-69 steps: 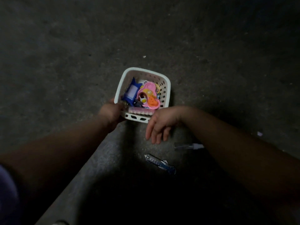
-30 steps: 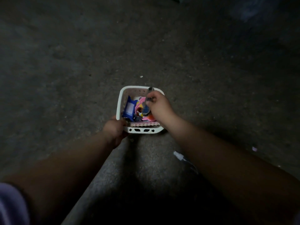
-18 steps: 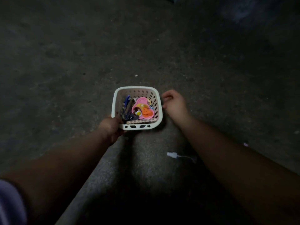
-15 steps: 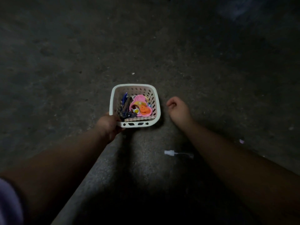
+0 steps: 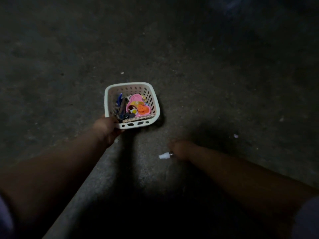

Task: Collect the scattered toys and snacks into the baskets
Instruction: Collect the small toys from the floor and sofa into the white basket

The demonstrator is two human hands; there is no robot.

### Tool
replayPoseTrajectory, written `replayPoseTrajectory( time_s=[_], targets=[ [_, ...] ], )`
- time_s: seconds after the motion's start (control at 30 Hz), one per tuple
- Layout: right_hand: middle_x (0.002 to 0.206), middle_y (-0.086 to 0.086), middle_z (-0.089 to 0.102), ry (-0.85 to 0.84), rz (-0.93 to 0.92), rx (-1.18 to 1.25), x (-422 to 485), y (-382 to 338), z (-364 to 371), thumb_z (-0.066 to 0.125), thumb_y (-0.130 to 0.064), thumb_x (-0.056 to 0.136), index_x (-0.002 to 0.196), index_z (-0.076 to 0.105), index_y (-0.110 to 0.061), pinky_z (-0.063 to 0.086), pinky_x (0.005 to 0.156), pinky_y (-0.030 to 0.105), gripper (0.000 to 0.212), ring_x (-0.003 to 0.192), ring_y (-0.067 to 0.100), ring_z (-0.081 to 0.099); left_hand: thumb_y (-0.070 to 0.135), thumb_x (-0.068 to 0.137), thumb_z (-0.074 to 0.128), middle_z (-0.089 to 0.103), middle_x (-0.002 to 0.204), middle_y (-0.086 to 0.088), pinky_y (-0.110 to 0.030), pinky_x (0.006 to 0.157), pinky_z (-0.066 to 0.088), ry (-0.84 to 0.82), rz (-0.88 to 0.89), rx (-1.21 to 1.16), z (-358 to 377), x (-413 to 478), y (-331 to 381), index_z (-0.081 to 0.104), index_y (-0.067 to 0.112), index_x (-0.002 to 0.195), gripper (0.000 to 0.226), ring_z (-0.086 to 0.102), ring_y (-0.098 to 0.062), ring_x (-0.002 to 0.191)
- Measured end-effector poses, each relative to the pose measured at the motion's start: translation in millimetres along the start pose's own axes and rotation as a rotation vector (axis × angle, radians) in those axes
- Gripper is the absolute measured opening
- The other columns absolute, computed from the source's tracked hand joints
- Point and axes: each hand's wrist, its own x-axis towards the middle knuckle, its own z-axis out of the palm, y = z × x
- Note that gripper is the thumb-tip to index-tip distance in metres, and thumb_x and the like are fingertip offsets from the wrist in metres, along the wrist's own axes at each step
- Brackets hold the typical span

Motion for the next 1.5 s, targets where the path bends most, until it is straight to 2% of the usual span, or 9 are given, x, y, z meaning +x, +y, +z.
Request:
replayPoseTrajectory(
  time_s=[0.2,0.37,0.57,0.83,0.93,1.1,1.27,1.37,1.5],
  targets=[
    [0.119,0.012,0.056,0.411,0.178,0.639,-7.1,17.2,-34.2,0.065,-0.016,0.082,0.122,0.049,-0.012,0.042,0.088,0.032,0.044,0.111,0.028,0.056,-0.011,0.091,0.032,0.054,0.078,-0.009,-0.022,0.036,0.049,0.001,-0.013,0.018,3.5,-11.0,0.0,0.048,0.006,0.120,0.038,0.055,-0.022,0.067],
    [0.077,0.008,0.058,0.583,0.191,1.273,-27.2,26.0,-103.4,0.061,-0.011,0.084,0.089,0.050,-0.023,0.044,0.053,0.030,0.018,0.059,0.019,0.054,-0.009,0.091,0.034,0.056,0.082,-0.009,-0.026,0.041,0.053,-0.013,-0.038,0.057,23.3,-27.4,18.8,0.047,0.012,0.112,0.032,0.057,-0.024,0.071],
    [0.084,0.010,0.070,0.511,0.191,1.330,-85.0,57.2,-187.6,0.073,-0.020,0.081,0.093,0.059,-0.013,0.043,0.044,0.025,0.020,0.057,0.015,0.058,-0.012,0.088,0.032,0.054,0.081,-0.011,-0.026,0.039,0.051,-0.099,-0.007,0.127,99.3,-73.6,69.1,0.050,0.007,0.093,0.027,0.055,-0.025,0.069],
    [0.099,0.017,0.070,0.585,0.186,1.921,-144.1,139.3,-231.2,0.066,-0.001,0.080,0.106,0.061,-0.007,0.053,0.048,0.028,0.027,0.078,0.026,0.070,-0.006,0.093,0.037,0.054,0.081,-0.015,-0.028,0.035,0.050,-0.230,-0.014,0.420,211.5,-116.5,141.9,0.044,0.004,0.117,0.027,0.057,-0.024,0.068],
    [0.090,0.017,0.072,0.598,0.195,2.024,-137.9,168.5,-227.3,0.064,-0.002,0.082,0.099,0.062,-0.008,0.060,0.066,0.036,0.018,0.075,0.025,0.072,-0.004,0.093,0.039,0.055,0.080,-0.014,-0.027,0.037,0.051,-0.298,0.002,0.551,248.4,-98.9,146.9,0.043,-0.001,0.129,0.036,0.062,-0.022,0.061],
    [0.069,0.012,0.070,0.702,0.341,2.035,-100.8,227.0,-212.9,0.064,-0.005,0.085,0.099,0.061,-0.005,0.055,0.053,0.027,0.015,0.058,0.016,0.069,-0.005,0.091,0.042,0.056,0.080,-0.014,-0.027,0.038,0.052,-0.398,0.031,0.673,315.8,-45.2,129.0,0.043,-0.001,0.131,0.041,0.063,-0.022,0.058],
    [0.097,0.010,0.060,0.892,0.406,2.027,-93.6,280.4,-175.8,0.062,-0.005,0.082,0.146,0.022,-0.040,0.057,0.076,0.047,0.083,0.091,0.029,0.067,-0.008,0.090,0.035,0.055,0.083,-0.009,-0.024,0.039,0.051,-0.610,0.063,0.785,389.5,-12.6,84.3,0.043,0.013,0.134,0.050,0.057,-0.020,0.069],
    [0.104,0.011,0.067,0.922,0.500,2.232,-136.2,302.6,-159.9,0.066,-0.011,0.080,0.126,0.048,-0.037,0.053,0.085,0.056,0.056,0.096,0.032,0.066,-0.007,0.089,0.035,0.057,0.090,-0.008,-0.026,0.044,0.054,-0.712,-0.002,0.836,420.9,-39.6,72.1,0.043,0.016,0.135,0.052,0.060,-0.019,0.075],
    [0.107,0.011,0.068,1.072,0.656,2.165,-233.0,297.7,-170.1,0.066,-0.009,0.083,0.130,0.052,-0.013,0.058,0.078,0.043,0.050,0.091,0.024,0.067,-0.006,0.087,0.038,0.058,0.095,-0.009,-0.027,0.051,0.057,-0.810,-0.055,0.857,441.8,-114.2,87.8,0.047,0.020,0.123,0.045,0.064,-0.021,0.077]
  ],
)
